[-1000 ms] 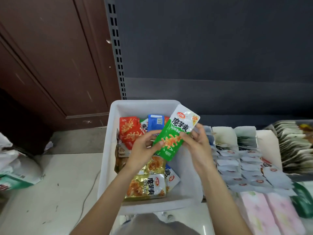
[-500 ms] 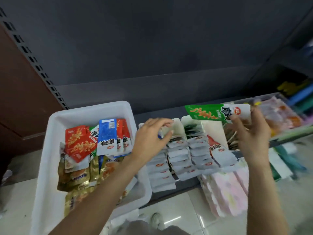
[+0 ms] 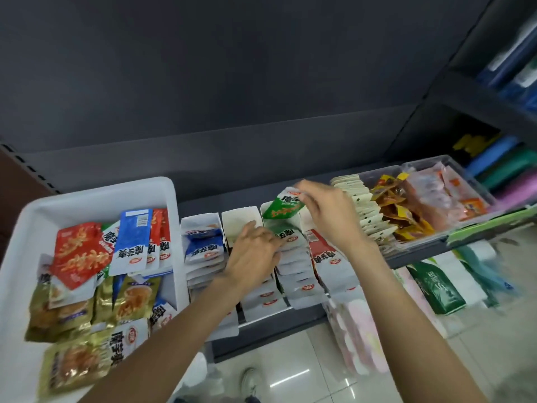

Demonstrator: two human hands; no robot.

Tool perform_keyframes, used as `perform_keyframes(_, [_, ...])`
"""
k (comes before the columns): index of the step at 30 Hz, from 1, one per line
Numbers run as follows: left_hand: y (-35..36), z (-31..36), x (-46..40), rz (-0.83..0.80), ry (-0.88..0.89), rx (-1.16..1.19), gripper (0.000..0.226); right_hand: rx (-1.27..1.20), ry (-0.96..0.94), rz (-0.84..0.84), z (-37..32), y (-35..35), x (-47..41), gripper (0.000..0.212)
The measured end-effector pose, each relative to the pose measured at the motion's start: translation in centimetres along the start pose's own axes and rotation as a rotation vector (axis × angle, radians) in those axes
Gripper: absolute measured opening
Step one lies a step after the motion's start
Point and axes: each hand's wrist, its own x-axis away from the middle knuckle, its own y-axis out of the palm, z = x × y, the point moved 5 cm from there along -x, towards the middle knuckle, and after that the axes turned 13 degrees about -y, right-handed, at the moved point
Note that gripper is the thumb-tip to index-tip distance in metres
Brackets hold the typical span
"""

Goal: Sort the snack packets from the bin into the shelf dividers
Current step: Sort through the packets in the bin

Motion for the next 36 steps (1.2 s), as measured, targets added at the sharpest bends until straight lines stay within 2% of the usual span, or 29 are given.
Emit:
perform_keyframes(4, [-0.3, 0.1, 0.0, 0.025, -0.007, 0.045, 0.028, 0.095, -0.042, -0.204, -0.2, 4.2, 0.6, 0.023])
perform_keyframes(10, [-0.4, -0.4, -0.2, 0.033, -0.003, 0.074, 0.020, 0.212, -0.095, -0.262, -0.5, 6.2, 1.9, 0.029])
perform_keyframes(16, [-1.7, -1.4, 1.3, 0.172, -0.057, 0.173, 0.019, 0.102, -0.081, -0.522, 0.0, 7.4, 4.3, 0.047])
perform_keyframes(18, [-2.8, -2.3, 2.3, 0.215, -0.114, 0.269, 0.026, 0.020, -0.057, -0.541, -0.1, 7.0, 4.7, 0.064])
perform_keyframes(20, [-4.3, -3.5, 3.3, 0.260, -0.180, 0.381, 0.025, -0.075, -0.036, -0.403, -0.6, 5.9, 4.5, 0.067])
perform_keyframes(23, [-6.9, -6.4, 5.8, 0.377, -0.297, 0.466, 0.024, -0.159, -0.039, -0.039, -2.4, 2.8, 3.6, 0.046])
perform_keyframes(25, [-8.4, -9.1, 8.1, 0.440, -0.412, 0.494, 0.024, -0.255, 0.000, 0.141, -4.4, 1.4, 3.1, 0.039])
perform_keyframes(28, [-9.8, -13.6, 11.8, 0.481, -0.571, 0.483, 0.027, -0.456, 0.043, 0.224, -9.0, 1.2, 1.9, 0.032])
perform_keyframes(31, [-10.1, -18.3, 15.7, 0.477, -0.720, 0.467, 0.015, -0.555, -0.064, 0.105, -15.0, 3.8, 0.2, 0.038])
perform_keyframes(34, [-8.5, -22.4, 18.6, 0.366, -0.881, 0.398, 0.036, -0.569, -0.145, -0.156, -20.4, 8.3, -1.6, 0.039])
perform_keyframes(36, [-6.9, -24.1, 19.4, 0.251, -0.904, 0.334, 0.045, -0.540, -0.177, -0.337, -23.3, 12.0, -2.5, 0.039])
